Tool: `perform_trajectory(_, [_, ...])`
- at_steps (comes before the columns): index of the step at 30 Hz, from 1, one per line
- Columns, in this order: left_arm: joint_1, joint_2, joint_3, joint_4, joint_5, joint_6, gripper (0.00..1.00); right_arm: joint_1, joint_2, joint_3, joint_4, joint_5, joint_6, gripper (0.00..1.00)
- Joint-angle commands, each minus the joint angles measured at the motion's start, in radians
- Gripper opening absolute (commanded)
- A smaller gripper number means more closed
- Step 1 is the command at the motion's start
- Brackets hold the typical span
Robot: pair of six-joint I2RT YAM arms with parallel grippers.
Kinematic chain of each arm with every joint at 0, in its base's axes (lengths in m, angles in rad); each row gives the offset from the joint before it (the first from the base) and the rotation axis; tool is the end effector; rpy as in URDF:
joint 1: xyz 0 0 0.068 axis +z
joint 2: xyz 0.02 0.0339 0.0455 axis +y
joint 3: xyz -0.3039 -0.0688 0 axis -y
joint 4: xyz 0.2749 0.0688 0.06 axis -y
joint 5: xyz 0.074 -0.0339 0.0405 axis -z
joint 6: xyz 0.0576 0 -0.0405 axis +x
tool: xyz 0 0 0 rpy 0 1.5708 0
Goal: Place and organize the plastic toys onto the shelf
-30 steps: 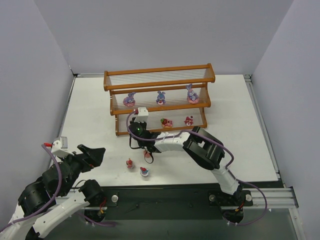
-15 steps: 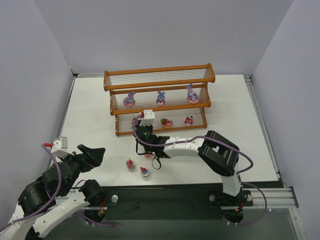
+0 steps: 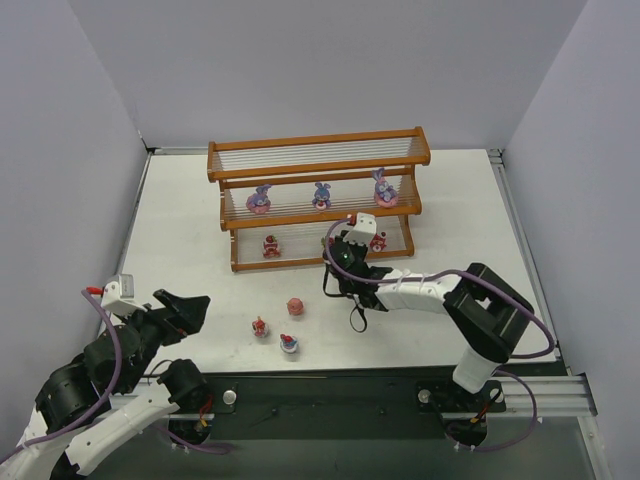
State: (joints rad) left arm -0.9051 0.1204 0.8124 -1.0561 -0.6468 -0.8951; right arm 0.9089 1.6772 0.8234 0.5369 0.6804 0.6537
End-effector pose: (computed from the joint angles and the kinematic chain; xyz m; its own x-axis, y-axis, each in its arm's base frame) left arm 0.0296 0.0185 0.3289 -0.3559 -0.5550 -0.7519 0.0034 0.8038 -0.5949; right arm 0.2689 0.2862 0.2109 -0.3015 0.3822 -0.8735 -0.0786 0.9031 0.4222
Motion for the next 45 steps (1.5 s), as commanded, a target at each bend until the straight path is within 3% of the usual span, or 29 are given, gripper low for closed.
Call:
perform_trajectory(1, [-0.014, -0.008, 0.033, -0.008, -0.016, -0.007, 0.97, -0.048, -0.028, -0.047, 0.047, 0.015, 0.038, 0.00])
perform_trajectory(9, [-0.012, -0.002, 0.031, -0.005, -0.020, -0.010, 0.97, -0.114, 0.033, -0.053, 0.121, -0.030, 0.012, 0.00])
perform_trajectory(27, [-0.020, -0.002, 0.036, -0.013, -0.030, -0.015, 0.97, -0.120, 0.179, 0.049, 0.133, -0.093, 0.031, 0.00])
perform_trajectory(39, [-0.021, 0.001, 0.036, -0.012, -0.034, -0.016, 0.97, -0.104, 0.090, -0.010, 0.130, -0.062, 0.038, 0.00])
perform_trajectory(45, [-0.025, 0.002, 0.036, -0.015, -0.034, -0.018, 0.97, -0.027, -0.037, -0.007, 0.118, -0.074, -0.109, 0.21])
